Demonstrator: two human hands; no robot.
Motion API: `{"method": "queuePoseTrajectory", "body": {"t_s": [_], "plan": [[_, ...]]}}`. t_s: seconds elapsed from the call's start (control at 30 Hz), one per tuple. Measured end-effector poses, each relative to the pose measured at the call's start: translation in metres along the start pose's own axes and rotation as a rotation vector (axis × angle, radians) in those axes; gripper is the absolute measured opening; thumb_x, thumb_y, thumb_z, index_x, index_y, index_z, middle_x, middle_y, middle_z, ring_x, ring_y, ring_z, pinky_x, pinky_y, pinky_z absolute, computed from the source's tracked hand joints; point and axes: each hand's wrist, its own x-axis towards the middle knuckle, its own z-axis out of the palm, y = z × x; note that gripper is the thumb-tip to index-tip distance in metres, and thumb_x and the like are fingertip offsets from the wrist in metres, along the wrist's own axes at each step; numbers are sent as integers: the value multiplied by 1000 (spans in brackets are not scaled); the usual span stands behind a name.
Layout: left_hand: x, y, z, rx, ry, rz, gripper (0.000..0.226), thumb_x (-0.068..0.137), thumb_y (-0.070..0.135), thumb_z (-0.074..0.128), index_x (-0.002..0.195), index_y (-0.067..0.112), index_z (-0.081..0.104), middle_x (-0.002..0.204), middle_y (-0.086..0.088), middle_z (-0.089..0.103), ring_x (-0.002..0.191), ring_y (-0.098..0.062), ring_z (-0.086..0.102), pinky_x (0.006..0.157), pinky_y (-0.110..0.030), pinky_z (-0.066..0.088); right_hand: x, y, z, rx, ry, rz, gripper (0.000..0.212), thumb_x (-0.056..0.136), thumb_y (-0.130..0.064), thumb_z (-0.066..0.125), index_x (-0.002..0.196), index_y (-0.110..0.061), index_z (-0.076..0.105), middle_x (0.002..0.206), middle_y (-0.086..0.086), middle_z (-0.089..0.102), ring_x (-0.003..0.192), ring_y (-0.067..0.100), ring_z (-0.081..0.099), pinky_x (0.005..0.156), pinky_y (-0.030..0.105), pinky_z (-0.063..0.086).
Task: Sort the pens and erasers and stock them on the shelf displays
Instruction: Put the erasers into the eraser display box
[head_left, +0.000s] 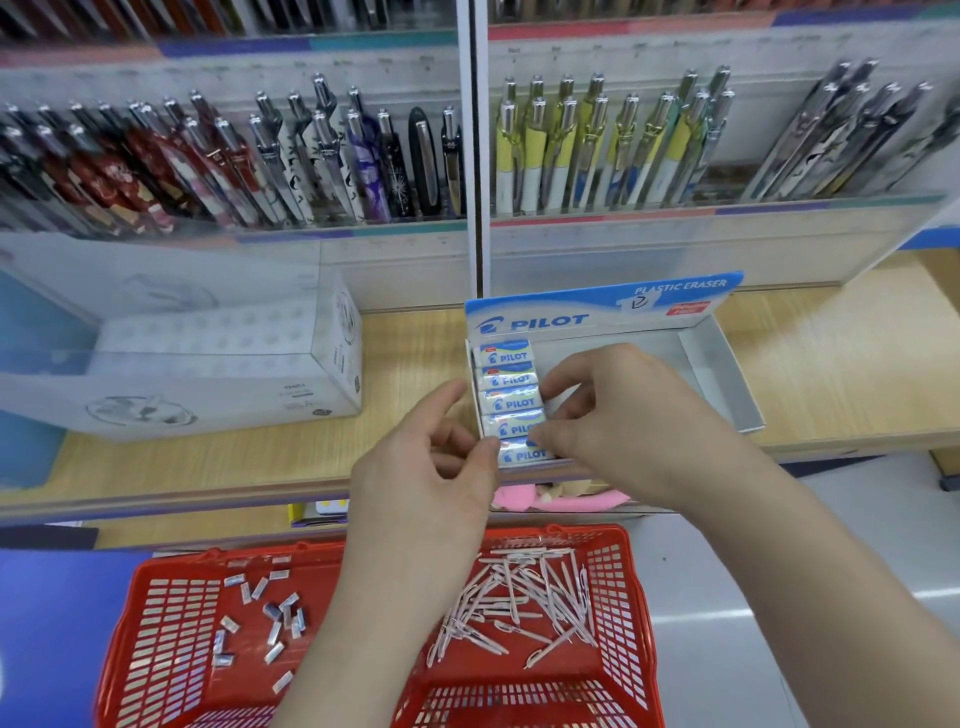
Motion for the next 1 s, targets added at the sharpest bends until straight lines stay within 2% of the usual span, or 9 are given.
{"method": "queuePoseTrajectory", "body": {"t_s": [0.07, 0.17, 0.27, 0.43, 0.57, 0.67, 0.73, 0.87, 1.0], "plan": [[0, 5, -2, 29, -18, 17, 45, 83, 16, 66, 90, 59, 54, 73, 13, 63, 59, -11, 65, 69, -39, 56, 5, 3, 0, 87, 12, -11, 7, 82, -27, 68, 86, -22, 69, 78, -4, 71, 74, 17, 67, 65, 30, 53], [3, 15, -4, 75, -63, 7, 64, 85, 15, 63, 77, 77, 46, 76, 11, 62, 59, -17, 64, 69, -44, 55, 17, 4, 3, 224, 40, -30, 19, 88, -22, 59, 105, -19, 68, 90, -1, 72, 86, 20, 68, 83, 41, 55], [6, 20, -5, 58, -115, 23, 73, 88, 9, 59, 74, 79, 44, 77, 5, 58, 63, -29, 65, 69, -49, 56, 26, 2, 7, 168, 6, -103, 21, 86, -12, 49, 97, -11, 67, 84, 4, 71, 85, 26, 67, 79, 47, 55], [9, 18, -7, 29, -154, 51, 75, 89, 7, 58, 73, 79, 45, 69, 7, 54, 61, -26, 65, 70, -47, 57, 25, 3, 6, 132, -5, -118, 24, 82, -13, 44, 92, -1, 63, 80, 9, 70, 78, 28, 69, 71, 49, 58], [9, 8, -5, -5, -106, 42, 60, 90, 9, 58, 79, 69, 53, 68, 10, 57, 60, -24, 66, 69, -48, 56, 18, 0, 3, 117, 33, -92, 23, 87, -14, 47, 96, -3, 65, 84, 13, 71, 81, 32, 67, 75, 42, 55], [2, -5, -9, -31, 25, 46, 31, 91, 17, 59, 107, 43, 63, 71, 13, 62, 64, -20, 66, 70, -47, 56, -2, -5, -5, 58, 199, -160, 30, 92, -17, 49, 117, -22, 64, 98, -3, 70, 85, 13, 62, 75, 26, 47], [-9, -15, -20, -9, 94, 63, 22, 90, 21, 59, 102, 38, 68, 67, 17, 63, 65, -15, 64, 71, -47, 56, -18, -10, -9, 111, 274, -260, 27, 91, -17, 53, 112, -27, 67, 92, -14, 68, 79, 2, 60, 71, 15, 45], [-44, -45, -53, 30, 166, 26, 22, 87, 21, 59, 90, 40, 70, 66, 17, 65, 60, -9, 60, 65, -40, 55, -46, -20, -3, 171, 177, -447, 19, 87, -20, 59, 85, -37, 67, 74, -14, 68, 69, 7, 65, 68, 27, 52], [-84, -98, -94, 162, 177, -111, 28, 87, 10, 60, 83, 36, 71, 67, 24, 64, 59, 4, 56, 62, -24, 45, -62, -33, 30, 86, 31, -536, 15, 84, -35, 53, 91, -38, 66, 69, -12, 66, 60, 10, 62, 60, 26, 47]]}}
